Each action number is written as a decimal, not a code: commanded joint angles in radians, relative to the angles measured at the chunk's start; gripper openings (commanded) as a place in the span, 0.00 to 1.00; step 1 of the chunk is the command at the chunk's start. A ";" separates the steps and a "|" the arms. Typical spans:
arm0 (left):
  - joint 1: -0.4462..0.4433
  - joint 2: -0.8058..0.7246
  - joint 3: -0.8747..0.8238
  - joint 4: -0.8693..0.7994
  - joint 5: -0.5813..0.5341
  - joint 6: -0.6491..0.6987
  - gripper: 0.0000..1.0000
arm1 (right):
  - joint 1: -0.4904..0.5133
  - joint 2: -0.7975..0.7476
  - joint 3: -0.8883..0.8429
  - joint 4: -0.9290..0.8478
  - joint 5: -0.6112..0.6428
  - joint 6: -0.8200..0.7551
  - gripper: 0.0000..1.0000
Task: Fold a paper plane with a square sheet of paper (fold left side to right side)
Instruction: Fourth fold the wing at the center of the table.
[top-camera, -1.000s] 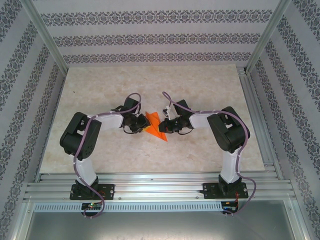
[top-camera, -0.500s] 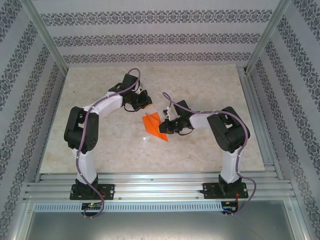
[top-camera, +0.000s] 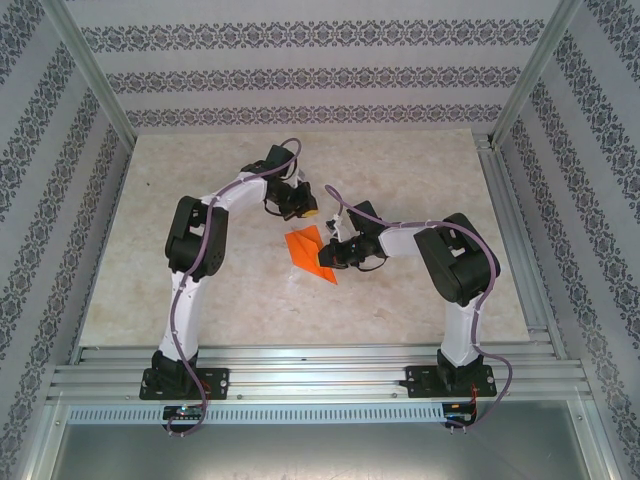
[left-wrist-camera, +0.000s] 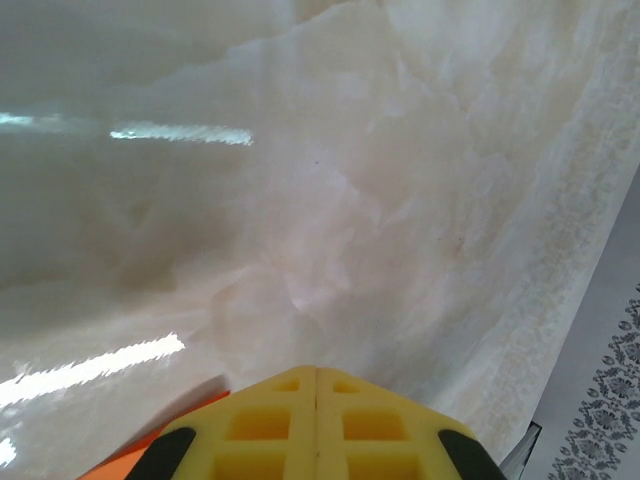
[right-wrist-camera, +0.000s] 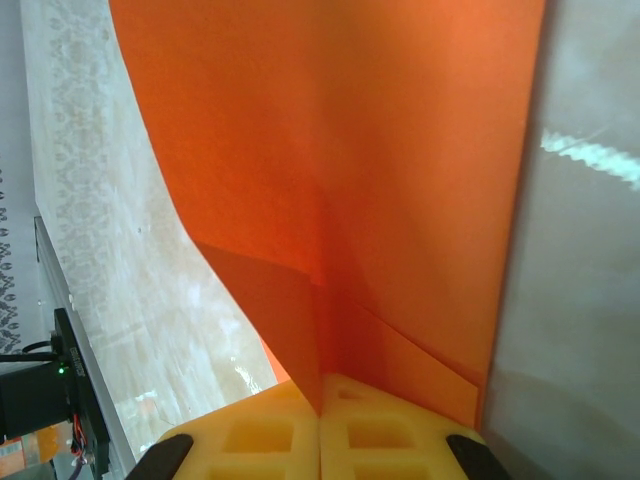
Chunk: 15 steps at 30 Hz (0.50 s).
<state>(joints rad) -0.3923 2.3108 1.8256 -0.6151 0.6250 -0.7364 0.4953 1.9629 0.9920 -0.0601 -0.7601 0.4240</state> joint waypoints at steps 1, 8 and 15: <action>-0.026 0.050 0.057 -0.084 0.047 0.056 0.00 | 0.004 -0.001 0.002 -0.031 0.021 -0.028 0.07; -0.031 0.065 0.075 -0.154 0.028 0.108 0.00 | 0.003 0.002 0.007 -0.037 0.025 -0.030 0.07; -0.036 0.067 0.054 -0.163 0.006 0.119 0.00 | 0.005 0.001 0.011 -0.045 0.031 -0.034 0.07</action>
<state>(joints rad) -0.4213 2.3711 1.8709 -0.7345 0.6456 -0.6540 0.4953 1.9629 0.9932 -0.0696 -0.7578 0.4171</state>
